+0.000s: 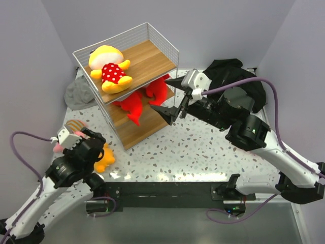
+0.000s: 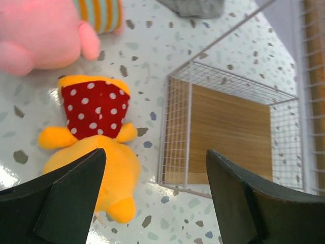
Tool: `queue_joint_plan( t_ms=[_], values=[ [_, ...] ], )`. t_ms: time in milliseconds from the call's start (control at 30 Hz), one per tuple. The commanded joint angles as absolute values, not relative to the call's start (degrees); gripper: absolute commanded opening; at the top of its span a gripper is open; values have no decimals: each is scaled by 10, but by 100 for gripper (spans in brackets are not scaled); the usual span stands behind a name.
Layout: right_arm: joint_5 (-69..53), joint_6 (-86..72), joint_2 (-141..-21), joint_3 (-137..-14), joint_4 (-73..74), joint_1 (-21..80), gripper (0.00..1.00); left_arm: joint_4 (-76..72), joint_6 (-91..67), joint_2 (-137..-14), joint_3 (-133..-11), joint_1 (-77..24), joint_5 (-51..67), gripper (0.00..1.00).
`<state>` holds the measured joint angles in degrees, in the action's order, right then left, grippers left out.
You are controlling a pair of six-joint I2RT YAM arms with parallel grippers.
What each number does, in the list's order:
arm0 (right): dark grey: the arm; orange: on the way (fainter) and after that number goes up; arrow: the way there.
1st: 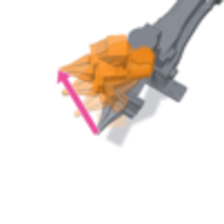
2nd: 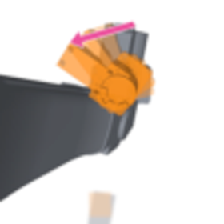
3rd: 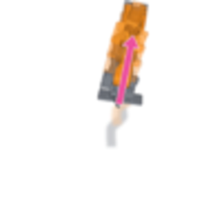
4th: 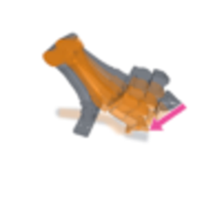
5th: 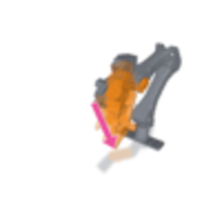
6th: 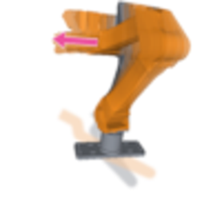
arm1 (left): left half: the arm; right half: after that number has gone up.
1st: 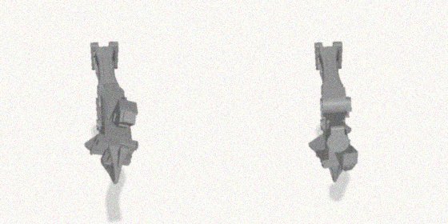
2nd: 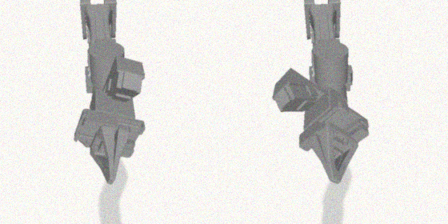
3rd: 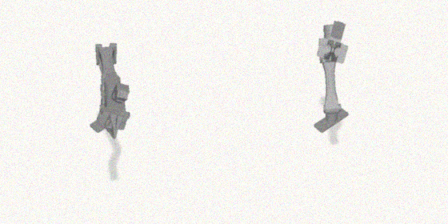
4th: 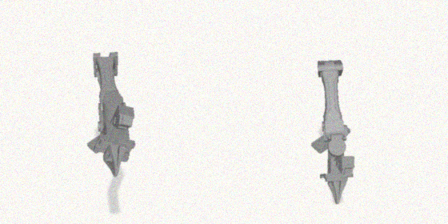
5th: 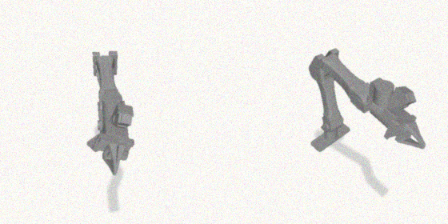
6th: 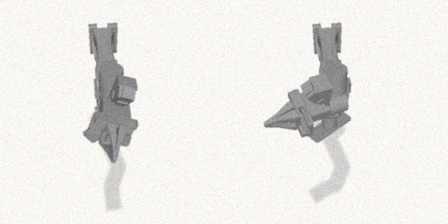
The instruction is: Place and organize the stuffed toys onto the shelf
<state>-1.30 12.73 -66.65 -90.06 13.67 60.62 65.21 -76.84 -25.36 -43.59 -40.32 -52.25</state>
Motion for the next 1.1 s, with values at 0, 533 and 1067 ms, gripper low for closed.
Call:
queue_joint_plan(
  t_ms=[0,533,1067],
  values=[
    [-30,61,-620,-860,109,605,88,753,-971,-306,-417,-406,-576,84],
    [-26,39,-584,-823,110,605,88,684,-1090,-358,-280,-406,-525,79],
    [-39,28,-589,-840,110,605,88,753,-1124,-311,-347,-406,-559,0]
  ],
)
